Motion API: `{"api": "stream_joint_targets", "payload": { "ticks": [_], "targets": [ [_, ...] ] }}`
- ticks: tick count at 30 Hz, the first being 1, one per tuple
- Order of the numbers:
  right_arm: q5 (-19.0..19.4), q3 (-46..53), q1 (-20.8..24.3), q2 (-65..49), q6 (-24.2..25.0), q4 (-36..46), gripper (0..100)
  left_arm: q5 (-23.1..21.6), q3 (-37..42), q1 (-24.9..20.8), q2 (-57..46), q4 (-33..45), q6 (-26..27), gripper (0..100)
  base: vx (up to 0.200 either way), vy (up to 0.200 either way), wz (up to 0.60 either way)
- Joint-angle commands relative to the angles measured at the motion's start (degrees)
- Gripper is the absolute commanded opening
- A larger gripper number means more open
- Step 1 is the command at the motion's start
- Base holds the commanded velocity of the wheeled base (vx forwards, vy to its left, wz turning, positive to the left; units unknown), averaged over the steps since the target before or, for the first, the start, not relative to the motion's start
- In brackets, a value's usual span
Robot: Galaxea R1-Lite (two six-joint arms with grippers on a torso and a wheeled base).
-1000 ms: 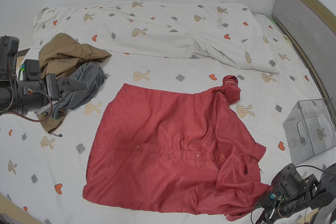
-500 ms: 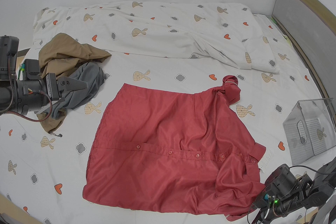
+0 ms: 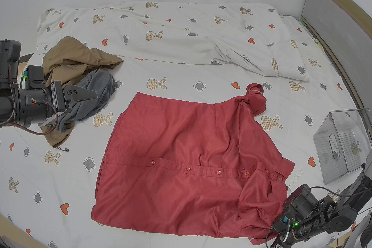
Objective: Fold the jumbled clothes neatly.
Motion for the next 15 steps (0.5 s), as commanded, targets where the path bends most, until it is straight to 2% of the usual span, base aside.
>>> {"api": "stream_joint_targets", "payload": {
  "ticks": [1,7,8,15],
  "targets": [
    [-0.09,0.93,-0.03,4.22,-0.01,-2.58,100,-0.01,0.00,0.00,0.03,0.02,-0.01,100,0.000,0.000,0.00],
    [0.00,1.45,-0.12,4.22,-0.10,-2.85,100,-0.01,0.00,0.00,0.12,0.02,-0.01,100,0.000,0.000,0.00],
    [0.00,1.45,-0.12,4.22,-0.10,-2.85,0,-0.01,0.00,0.00,0.12,0.02,-0.01,100,0.000,0.000,0.00],
    [-0.18,1.28,-0.12,3.95,-0.19,-2.85,0,-0.01,0.00,0.00,0.03,0.02,-0.01,100,0.000,0.000,0.00]
  ]
}}
